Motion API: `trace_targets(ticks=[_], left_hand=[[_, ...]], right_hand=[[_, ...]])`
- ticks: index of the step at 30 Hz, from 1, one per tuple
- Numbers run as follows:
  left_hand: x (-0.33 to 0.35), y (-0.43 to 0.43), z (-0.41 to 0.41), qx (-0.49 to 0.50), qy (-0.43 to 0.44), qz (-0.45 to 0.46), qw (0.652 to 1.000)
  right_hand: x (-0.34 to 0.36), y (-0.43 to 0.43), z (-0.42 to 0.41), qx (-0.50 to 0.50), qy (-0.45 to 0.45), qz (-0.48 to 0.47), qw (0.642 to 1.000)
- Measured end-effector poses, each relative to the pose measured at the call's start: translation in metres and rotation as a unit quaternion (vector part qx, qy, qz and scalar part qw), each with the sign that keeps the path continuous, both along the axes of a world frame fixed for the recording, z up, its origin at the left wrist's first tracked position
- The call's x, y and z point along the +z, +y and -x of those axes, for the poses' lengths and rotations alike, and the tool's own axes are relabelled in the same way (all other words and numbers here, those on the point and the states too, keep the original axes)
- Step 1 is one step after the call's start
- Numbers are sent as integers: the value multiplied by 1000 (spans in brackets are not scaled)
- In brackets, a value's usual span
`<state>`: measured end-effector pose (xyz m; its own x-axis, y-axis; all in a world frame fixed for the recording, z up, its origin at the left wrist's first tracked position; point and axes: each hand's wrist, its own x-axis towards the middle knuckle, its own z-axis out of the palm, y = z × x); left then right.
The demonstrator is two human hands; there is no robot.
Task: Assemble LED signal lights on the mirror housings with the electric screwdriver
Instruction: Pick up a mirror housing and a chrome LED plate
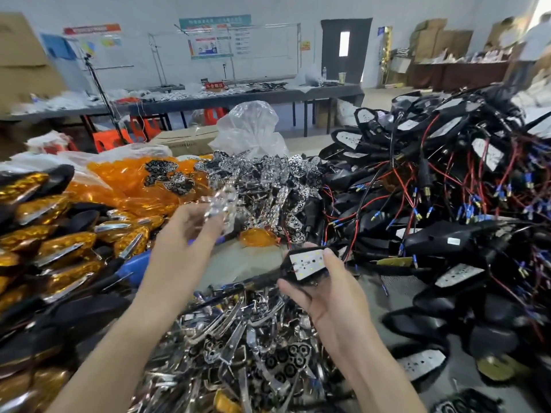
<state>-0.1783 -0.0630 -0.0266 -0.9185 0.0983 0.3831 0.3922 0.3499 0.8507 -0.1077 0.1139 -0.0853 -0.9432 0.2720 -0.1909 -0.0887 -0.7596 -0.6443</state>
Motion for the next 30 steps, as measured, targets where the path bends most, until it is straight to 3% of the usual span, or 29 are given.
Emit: trace_targets(ticks=[3, 6, 14, 17, 30], left_hand=[[-31, -33, -37, 28, 18, -37, 999], [-55, -48, -46, 44, 57, -18, 997], [-72, -49, -32, 56, 138, 221, 964], [-74, -47, -32, 34, 162, 269, 949], [-77, -43, -34, -17, 211, 240, 947]], right_hand=[[-1, -5, -2, 14, 14, -1, 1000], [-2, -9, -3, 20, 23, -4, 1000], [-1, -13, 1, 40, 42, -1, 998], [-3, -14, 3, 43, 31, 2, 999], [2, -13, -4, 67, 52, 54, 995]])
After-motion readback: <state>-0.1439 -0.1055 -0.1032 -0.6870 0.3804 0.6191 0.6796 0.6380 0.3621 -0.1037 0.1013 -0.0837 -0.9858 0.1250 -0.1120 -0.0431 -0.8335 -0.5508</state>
